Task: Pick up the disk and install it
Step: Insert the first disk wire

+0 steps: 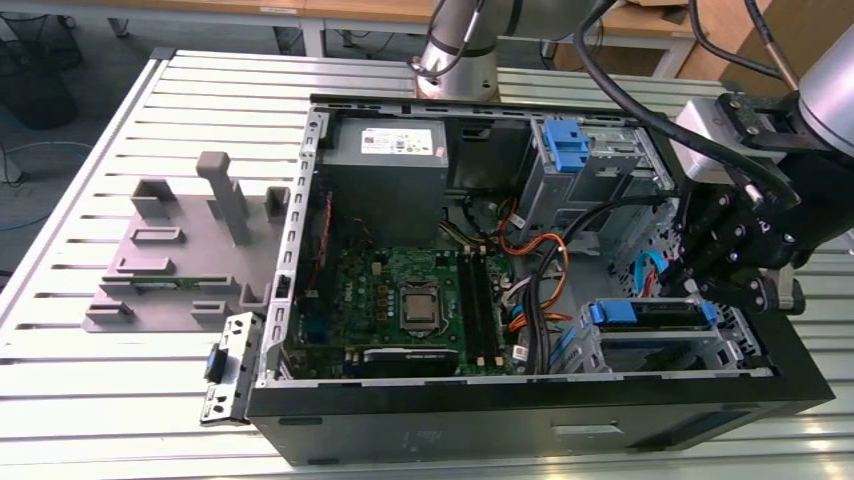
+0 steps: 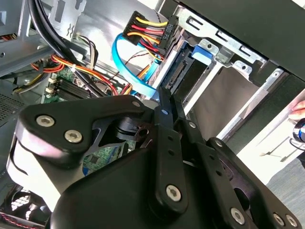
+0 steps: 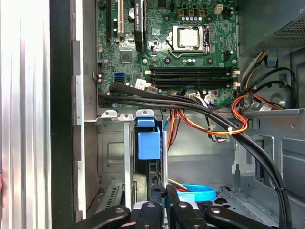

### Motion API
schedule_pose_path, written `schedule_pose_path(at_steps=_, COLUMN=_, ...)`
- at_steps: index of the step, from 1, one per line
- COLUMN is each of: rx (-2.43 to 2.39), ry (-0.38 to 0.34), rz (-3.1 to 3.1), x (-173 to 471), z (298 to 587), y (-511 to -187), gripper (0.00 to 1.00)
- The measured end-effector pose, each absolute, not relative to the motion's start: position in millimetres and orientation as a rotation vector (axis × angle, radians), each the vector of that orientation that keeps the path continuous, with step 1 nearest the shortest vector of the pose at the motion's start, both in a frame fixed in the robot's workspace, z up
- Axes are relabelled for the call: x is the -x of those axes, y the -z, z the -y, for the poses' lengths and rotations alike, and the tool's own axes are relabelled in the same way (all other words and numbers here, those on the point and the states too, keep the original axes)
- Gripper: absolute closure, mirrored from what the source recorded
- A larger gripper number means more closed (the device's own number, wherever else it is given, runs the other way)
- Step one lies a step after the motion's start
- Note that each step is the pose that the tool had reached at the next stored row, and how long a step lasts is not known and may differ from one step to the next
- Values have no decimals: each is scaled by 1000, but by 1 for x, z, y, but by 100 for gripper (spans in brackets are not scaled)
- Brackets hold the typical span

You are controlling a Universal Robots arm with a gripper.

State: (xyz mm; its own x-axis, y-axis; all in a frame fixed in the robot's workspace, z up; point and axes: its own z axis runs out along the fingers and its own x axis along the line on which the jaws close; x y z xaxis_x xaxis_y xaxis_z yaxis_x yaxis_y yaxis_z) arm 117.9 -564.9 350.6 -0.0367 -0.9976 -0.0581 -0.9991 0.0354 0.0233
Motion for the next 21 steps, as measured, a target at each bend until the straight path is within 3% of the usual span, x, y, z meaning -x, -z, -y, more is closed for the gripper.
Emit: schedule_pose_path(at_steps=21, rx=2173, ry=-99, rz=-2214, x=-116, z=571, y=-343, gripper=84)
